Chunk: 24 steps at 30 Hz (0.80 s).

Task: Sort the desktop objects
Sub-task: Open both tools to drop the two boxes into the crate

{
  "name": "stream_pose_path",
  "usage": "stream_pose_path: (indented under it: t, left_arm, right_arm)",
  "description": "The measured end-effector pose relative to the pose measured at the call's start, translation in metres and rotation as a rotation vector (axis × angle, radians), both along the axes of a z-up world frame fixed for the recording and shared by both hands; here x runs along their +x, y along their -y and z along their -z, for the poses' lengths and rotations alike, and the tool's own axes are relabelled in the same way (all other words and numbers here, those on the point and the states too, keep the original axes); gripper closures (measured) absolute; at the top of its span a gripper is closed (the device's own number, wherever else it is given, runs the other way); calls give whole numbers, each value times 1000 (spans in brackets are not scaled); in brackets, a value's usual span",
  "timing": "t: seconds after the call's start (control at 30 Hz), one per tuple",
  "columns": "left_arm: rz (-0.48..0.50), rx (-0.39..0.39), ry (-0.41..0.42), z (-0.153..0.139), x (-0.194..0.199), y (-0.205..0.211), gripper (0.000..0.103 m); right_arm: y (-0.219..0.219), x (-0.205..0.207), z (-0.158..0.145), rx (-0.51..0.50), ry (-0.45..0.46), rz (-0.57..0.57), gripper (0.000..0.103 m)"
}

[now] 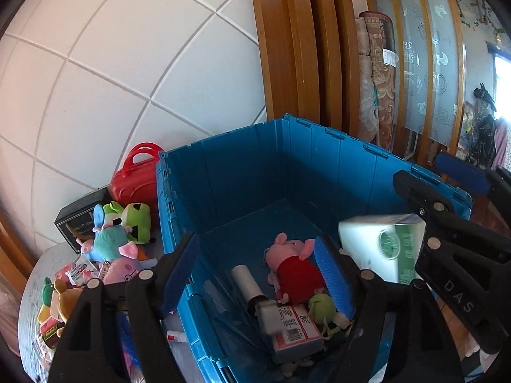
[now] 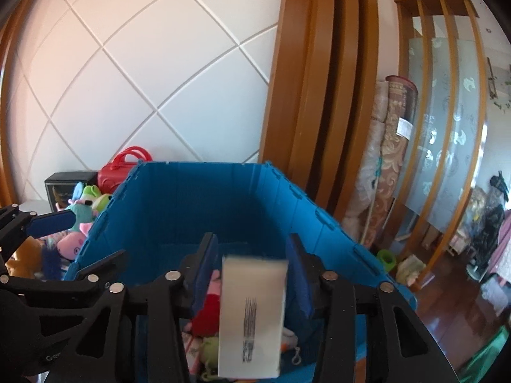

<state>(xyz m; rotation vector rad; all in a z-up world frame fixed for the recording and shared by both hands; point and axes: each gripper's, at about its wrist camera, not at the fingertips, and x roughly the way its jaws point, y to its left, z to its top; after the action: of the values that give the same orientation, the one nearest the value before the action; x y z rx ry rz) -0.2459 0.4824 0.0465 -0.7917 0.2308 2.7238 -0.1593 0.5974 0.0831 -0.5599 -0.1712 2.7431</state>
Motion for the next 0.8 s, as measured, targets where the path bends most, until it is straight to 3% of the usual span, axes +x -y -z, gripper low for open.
stream_pose_path:
  t: [0.03, 0.1, 0.13, 0.5, 0.8]
  left_arm:
    - [-3, -2, 2, 0, 0, -1, 28]
    - [-4, 4, 10, 1, 2, 0, 26]
    - [-2, 10, 14, 1, 3, 1, 26]
    - [-15, 37, -1, 0, 36, 31, 24]
    - [-78, 53, 1, 8, 57, 92, 24]
  right_arm:
    - [-2, 3, -2, 7, -7, 16, 39]
    - [0, 10, -5, 7, -22, 32, 3]
    - [-1, 14, -7, 9, -31, 37, 0]
    - [6, 40, -8, -7, -30, 10, 0]
    - [59, 47, -1, -28, -22, -92, 0]
